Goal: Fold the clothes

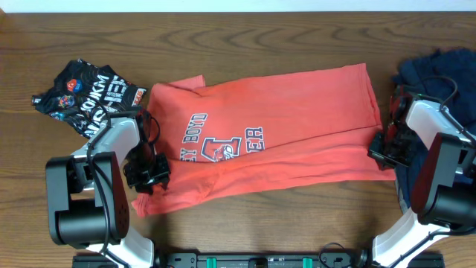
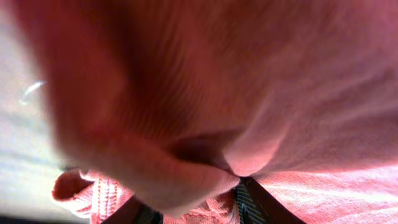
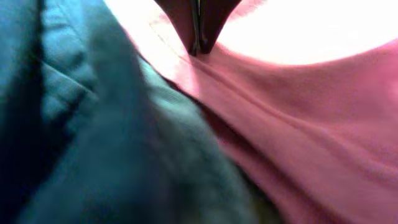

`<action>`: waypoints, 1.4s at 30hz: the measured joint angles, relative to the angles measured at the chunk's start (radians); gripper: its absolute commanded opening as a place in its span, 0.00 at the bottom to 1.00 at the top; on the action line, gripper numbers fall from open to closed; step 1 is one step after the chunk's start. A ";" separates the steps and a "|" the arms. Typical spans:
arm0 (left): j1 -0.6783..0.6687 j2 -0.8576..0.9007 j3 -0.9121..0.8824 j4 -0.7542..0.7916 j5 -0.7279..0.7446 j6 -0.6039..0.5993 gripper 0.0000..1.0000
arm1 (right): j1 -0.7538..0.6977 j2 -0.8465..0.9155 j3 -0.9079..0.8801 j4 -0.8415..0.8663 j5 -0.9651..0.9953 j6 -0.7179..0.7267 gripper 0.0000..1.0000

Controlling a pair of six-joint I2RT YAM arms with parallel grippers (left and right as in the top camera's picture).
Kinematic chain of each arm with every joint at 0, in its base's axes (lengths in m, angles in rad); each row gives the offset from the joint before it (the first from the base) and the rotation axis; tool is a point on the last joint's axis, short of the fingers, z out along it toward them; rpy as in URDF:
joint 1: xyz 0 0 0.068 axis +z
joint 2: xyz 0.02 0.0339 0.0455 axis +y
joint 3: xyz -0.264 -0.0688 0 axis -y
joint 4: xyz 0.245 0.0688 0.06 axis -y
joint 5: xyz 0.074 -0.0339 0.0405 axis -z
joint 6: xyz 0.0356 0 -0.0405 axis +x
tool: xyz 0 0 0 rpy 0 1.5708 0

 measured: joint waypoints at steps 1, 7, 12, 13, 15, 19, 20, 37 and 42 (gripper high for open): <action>0.000 0.001 -0.002 -0.003 0.000 -0.002 0.39 | -0.006 0.001 0.000 -0.007 0.003 0.003 0.01; 0.000 -0.009 0.009 -0.009 -0.007 -0.003 0.46 | -0.019 0.001 -0.002 -0.014 0.014 0.007 0.01; 0.000 -0.095 0.120 -0.010 -0.019 -0.003 0.86 | -0.019 -0.030 0.029 -0.018 -0.005 0.003 0.09; 0.000 -0.116 0.143 -0.005 -0.019 -0.004 0.93 | -0.019 -0.047 0.047 -0.017 -0.018 -0.004 0.18; 0.000 -0.163 0.194 0.008 -0.018 -0.005 0.94 | -0.019 -0.082 0.084 -0.013 -0.047 -0.014 0.27; -0.001 -0.212 0.278 0.074 0.023 0.036 0.98 | -0.019 -0.162 0.178 0.005 -0.155 -0.077 0.34; -0.003 -0.212 0.296 0.093 0.037 0.048 0.98 | -0.019 -0.177 0.192 0.012 -0.182 -0.091 0.36; -0.137 -0.013 0.388 0.741 0.115 0.351 0.98 | -0.018 -0.212 0.214 -0.013 -0.373 -0.239 0.40; -0.152 0.132 0.388 0.823 0.110 0.405 0.98 | -0.018 -0.212 0.214 -0.016 -0.375 -0.244 0.40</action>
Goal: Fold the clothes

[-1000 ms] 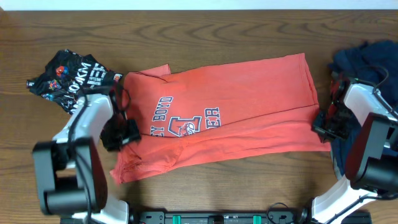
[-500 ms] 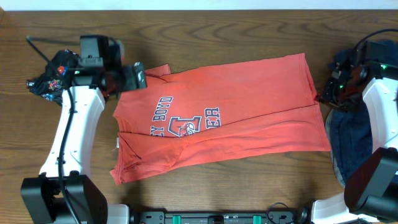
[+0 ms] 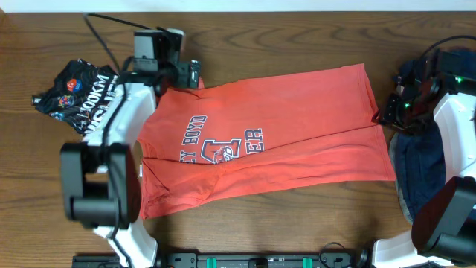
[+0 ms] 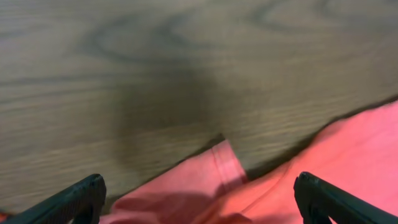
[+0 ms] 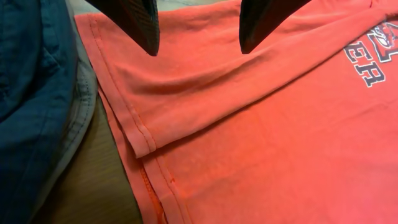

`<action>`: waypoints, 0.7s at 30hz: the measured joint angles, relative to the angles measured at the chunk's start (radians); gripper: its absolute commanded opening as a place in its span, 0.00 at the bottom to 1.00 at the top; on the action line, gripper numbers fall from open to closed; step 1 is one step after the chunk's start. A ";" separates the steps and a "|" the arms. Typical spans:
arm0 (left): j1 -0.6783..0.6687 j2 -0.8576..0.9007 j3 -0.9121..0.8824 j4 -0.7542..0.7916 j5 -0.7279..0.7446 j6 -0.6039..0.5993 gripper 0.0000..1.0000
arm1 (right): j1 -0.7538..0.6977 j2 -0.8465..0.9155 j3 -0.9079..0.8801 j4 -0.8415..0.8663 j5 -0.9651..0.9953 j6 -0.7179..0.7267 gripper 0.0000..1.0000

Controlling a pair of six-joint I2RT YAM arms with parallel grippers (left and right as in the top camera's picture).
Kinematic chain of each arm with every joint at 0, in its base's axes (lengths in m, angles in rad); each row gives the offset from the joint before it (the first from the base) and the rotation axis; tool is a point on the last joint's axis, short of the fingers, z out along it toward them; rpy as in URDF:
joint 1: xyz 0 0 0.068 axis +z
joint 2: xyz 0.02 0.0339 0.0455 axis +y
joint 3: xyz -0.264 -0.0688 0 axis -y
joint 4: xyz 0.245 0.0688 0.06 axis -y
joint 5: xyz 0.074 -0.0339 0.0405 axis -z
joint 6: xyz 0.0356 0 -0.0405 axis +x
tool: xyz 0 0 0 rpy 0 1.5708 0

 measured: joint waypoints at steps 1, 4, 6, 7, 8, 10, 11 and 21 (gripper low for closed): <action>-0.002 0.024 0.000 0.012 0.000 0.012 0.98 | 0.000 0.000 0.000 -0.001 0.000 0.000 0.40; -0.005 0.087 0.000 0.054 -0.015 0.035 0.98 | 0.000 0.000 0.000 -0.001 0.000 -0.001 0.40; -0.006 0.121 0.000 0.071 -0.023 0.042 0.98 | 0.000 0.000 0.000 -0.002 0.000 -0.002 0.40; -0.006 0.134 0.000 0.072 -0.024 0.043 0.98 | 0.000 0.000 0.000 -0.002 0.000 -0.003 0.40; -0.006 0.143 0.000 0.071 -0.024 0.045 0.98 | 0.000 0.000 0.000 -0.002 0.000 -0.003 0.40; -0.006 0.159 0.000 0.066 -0.027 0.045 0.98 | 0.000 0.000 0.000 -0.002 0.000 -0.003 0.40; -0.006 0.164 0.000 0.060 -0.027 0.045 0.98 | 0.000 0.000 0.000 -0.001 0.000 -0.003 0.40; -0.035 0.171 0.000 0.043 -0.031 0.046 0.96 | 0.000 0.000 0.000 -0.005 0.000 -0.003 0.40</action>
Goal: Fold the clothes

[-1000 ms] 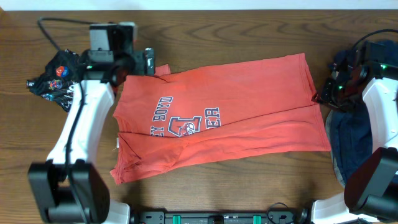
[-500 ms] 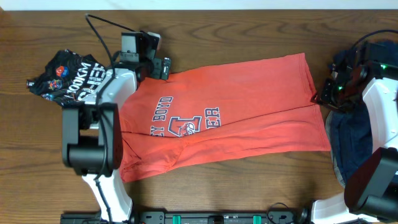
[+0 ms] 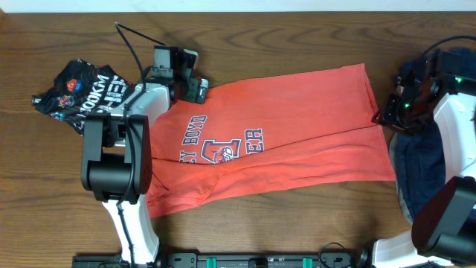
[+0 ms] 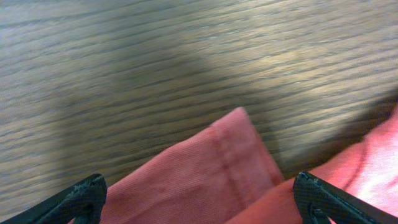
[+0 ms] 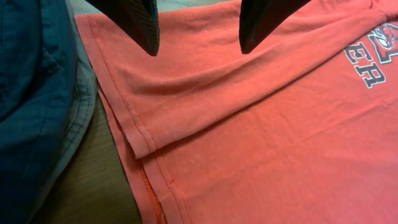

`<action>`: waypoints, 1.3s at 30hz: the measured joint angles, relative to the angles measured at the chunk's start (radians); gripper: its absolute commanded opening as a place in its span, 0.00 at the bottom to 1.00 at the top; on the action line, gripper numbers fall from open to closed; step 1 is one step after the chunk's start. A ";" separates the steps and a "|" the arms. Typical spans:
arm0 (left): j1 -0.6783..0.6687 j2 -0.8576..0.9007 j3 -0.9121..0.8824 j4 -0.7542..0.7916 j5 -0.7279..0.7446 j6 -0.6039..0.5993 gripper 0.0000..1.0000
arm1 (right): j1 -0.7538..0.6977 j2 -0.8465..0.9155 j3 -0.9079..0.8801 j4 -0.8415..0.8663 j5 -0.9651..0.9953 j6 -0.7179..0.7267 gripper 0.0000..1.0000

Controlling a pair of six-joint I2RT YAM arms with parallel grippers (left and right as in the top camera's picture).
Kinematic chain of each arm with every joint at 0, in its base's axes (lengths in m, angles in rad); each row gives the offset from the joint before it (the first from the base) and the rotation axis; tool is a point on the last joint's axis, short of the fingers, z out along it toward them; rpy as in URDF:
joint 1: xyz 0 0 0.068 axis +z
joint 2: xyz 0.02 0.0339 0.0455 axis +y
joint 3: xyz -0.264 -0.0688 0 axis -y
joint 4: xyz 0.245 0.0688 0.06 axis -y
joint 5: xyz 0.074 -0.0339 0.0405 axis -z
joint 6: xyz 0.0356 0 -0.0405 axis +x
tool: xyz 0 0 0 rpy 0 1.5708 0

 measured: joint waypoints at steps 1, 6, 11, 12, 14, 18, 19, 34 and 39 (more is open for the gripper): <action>-0.005 0.000 0.000 0.003 0.000 0.000 0.95 | 0.000 0.000 0.000 -0.003 0.000 0.000 0.40; -0.021 0.024 0.000 0.023 -0.008 0.003 0.94 | 0.000 0.000 0.000 -0.008 0.000 0.000 0.40; -0.022 0.029 0.006 0.028 -0.021 -0.002 0.92 | 0.000 0.000 0.000 -0.013 0.001 0.000 0.40; -0.022 0.031 0.006 0.032 -0.023 -0.006 0.91 | 0.000 0.000 0.000 -0.014 0.001 0.000 0.40; -0.022 0.034 0.006 0.046 -0.030 -0.025 0.88 | 0.000 0.000 0.000 -0.014 0.002 0.000 0.40; -0.021 0.040 0.006 0.077 -0.045 -0.070 0.88 | 0.000 0.000 0.000 -0.015 0.002 0.000 0.40; -0.021 0.042 0.006 0.083 -0.047 -0.085 0.88 | 0.000 0.000 0.000 -0.016 0.002 0.000 0.40; -0.016 0.046 0.010 0.099 -0.068 -0.200 0.85 | 0.000 0.000 0.000 -0.019 0.003 0.000 0.40; -0.016 0.046 0.011 0.089 -0.101 -0.196 0.67 | 0.000 0.000 0.000 -0.025 0.003 0.000 0.39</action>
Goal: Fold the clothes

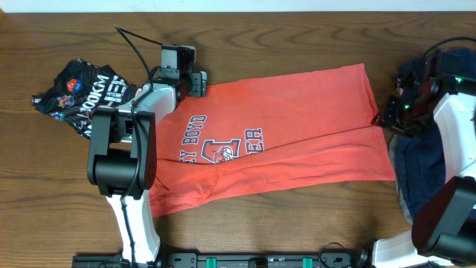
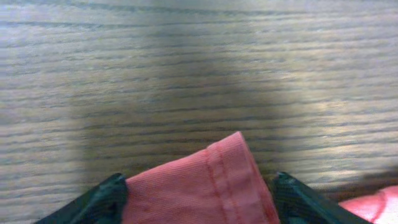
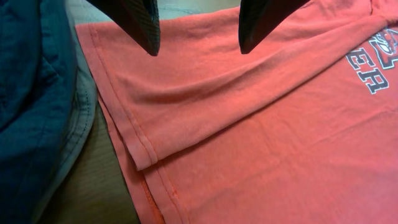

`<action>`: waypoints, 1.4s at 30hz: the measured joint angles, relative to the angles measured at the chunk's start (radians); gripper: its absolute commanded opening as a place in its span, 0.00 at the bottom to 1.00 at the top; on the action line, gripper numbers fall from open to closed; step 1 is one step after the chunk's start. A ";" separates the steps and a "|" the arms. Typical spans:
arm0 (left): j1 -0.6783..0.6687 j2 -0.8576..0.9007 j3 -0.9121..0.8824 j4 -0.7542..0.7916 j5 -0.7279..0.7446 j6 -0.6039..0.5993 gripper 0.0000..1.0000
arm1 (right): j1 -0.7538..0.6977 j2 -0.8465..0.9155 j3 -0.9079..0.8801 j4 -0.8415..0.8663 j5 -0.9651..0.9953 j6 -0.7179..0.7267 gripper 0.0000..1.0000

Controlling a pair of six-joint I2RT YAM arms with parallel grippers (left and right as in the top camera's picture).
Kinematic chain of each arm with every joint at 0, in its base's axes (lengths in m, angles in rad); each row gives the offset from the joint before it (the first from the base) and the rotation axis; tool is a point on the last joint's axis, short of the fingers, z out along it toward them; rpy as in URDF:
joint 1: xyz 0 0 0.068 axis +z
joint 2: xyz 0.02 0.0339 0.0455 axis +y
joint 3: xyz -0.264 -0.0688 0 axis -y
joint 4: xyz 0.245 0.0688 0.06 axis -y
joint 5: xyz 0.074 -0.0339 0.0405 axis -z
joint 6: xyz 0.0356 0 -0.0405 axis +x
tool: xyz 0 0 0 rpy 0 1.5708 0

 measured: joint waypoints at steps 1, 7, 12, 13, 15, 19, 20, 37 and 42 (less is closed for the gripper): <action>0.000 0.000 0.000 -0.002 -0.004 0.000 0.61 | 0.000 0.000 0.000 -0.003 0.000 0.000 0.39; 0.005 0.001 0.000 -0.002 -0.031 -0.007 0.32 | 0.000 0.000 0.000 -0.005 0.000 0.000 0.39; 0.006 0.002 0.000 0.005 -0.031 -0.012 0.06 | 0.000 0.000 0.000 -0.004 0.000 0.000 0.39; 0.005 0.003 0.000 0.009 -0.029 -0.010 0.06 | 0.000 0.000 0.000 -0.003 0.001 0.000 0.39; 0.006 0.003 0.000 0.016 -0.029 -0.007 0.06 | 0.000 0.000 0.000 -0.002 0.000 0.000 0.39; 0.006 0.003 0.000 0.018 -0.029 -0.007 0.06 | 0.000 0.000 0.000 0.006 0.000 0.000 0.39; 0.006 0.001 0.000 0.018 -0.029 -0.007 0.06 | 0.000 0.000 0.000 0.012 0.000 0.000 0.39; 0.006 -0.291 -0.002 -0.162 -0.010 -0.093 0.06 | 0.098 0.058 0.003 0.465 0.095 -0.012 0.57; 0.006 -0.288 -0.003 -0.289 0.005 -0.101 0.05 | 0.103 0.213 0.006 0.651 0.114 -0.007 0.59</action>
